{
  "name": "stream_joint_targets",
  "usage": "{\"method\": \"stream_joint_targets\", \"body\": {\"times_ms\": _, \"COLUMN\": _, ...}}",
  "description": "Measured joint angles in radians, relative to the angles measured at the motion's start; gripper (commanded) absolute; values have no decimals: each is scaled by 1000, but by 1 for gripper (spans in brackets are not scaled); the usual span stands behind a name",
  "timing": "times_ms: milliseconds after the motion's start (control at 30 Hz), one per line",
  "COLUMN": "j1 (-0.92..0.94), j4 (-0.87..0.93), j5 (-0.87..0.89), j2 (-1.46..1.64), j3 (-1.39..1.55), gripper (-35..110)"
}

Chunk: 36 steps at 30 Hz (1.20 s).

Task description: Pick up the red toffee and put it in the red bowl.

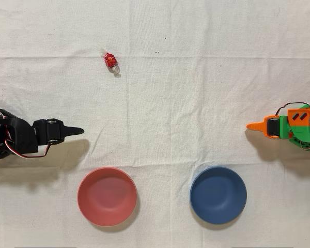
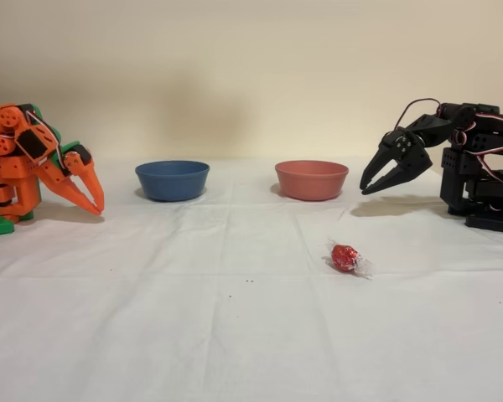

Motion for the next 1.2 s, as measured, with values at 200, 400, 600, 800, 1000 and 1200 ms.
{"method": "stream_joint_targets", "body": {"times_ms": 200, "j1": 0, "j4": 0, "j5": 0, "j2": 0, "j3": 0, "gripper": 1}}
{"method": "stream_joint_targets", "body": {"times_ms": 400, "j1": 0, "j4": 0, "j5": 0, "j2": 0, "j3": 0, "gripper": 1}}
{"method": "stream_joint_targets", "body": {"times_ms": 600, "j1": 0, "j4": 0, "j5": 0, "j2": 0, "j3": 0, "gripper": 1}}
{"method": "stream_joint_targets", "body": {"times_ms": 800, "j1": 0, "j4": 0, "j5": -5, "j2": 0, "j3": 0, "gripper": 1}}
{"method": "stream_joint_targets", "body": {"times_ms": 1000, "j1": 0, "j4": 5, "j5": -192, "j2": 0, "j3": -6, "gripper": 1}}
{"method": "stream_joint_targets", "body": {"times_ms": 1200, "j1": 0, "j4": -12, "j5": -258, "j2": 0, "j3": -49, "gripper": 5}}
